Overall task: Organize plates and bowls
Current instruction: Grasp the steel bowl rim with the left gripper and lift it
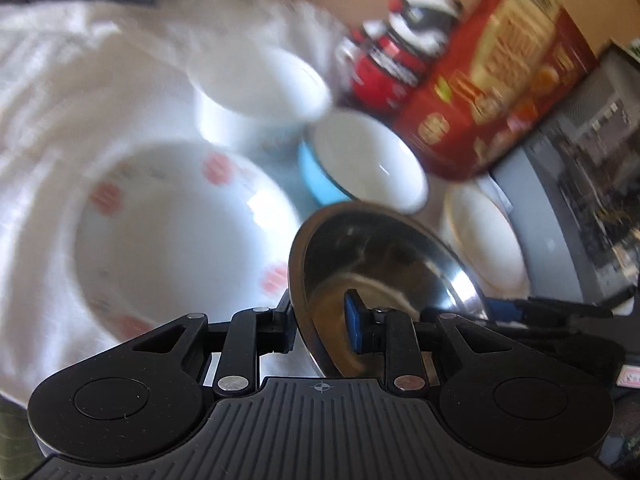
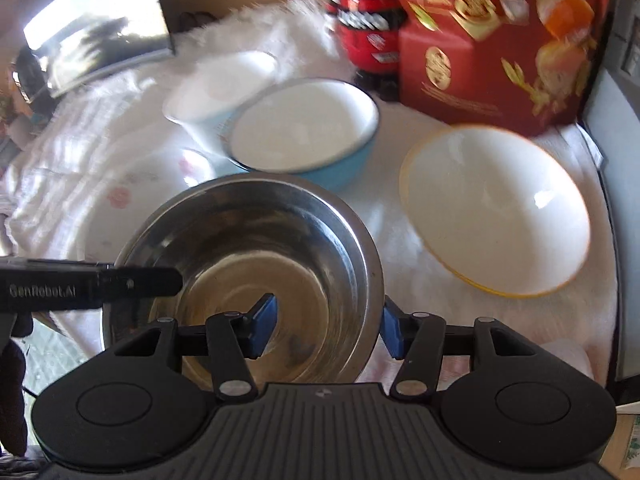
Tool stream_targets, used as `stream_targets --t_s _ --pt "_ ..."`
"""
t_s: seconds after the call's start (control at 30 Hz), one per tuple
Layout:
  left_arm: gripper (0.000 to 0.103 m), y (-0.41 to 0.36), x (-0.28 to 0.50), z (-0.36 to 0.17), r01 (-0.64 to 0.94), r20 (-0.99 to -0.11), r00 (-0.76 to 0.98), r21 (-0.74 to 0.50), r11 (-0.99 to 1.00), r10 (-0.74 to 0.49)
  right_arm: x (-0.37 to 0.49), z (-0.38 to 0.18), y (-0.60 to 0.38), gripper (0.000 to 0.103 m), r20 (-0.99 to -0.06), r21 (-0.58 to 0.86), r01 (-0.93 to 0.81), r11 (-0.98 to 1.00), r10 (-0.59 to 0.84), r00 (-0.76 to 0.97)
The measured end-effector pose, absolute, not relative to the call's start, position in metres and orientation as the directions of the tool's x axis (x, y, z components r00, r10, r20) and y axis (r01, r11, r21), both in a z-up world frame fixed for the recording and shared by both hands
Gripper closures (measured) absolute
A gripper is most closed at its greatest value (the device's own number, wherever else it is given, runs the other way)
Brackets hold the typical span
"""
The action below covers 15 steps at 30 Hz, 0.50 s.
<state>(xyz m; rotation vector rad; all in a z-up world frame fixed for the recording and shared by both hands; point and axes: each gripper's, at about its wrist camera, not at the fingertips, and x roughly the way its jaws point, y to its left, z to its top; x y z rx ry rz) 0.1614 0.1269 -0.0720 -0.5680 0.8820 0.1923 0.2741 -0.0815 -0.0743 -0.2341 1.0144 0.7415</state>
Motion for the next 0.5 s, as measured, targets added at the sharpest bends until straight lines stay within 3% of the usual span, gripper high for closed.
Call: stream_targets --t_s 0.33,0.5 --pt "0.075 0.205 0.141 -0.067 -0.528 -0.778 0.617 -0.296 0.796 0.120 0.248 -0.075 0.026 0.046 -0.814 0.151 -0.751 0.643 0.512 0.274" --pt "0.075 0.222 0.137 -0.079 -0.538 -0.796 0.590 -0.262 0.802 0.136 0.238 -0.091 0.063 0.046 -0.836 0.105 -0.786 0.609 0.483 0.263"
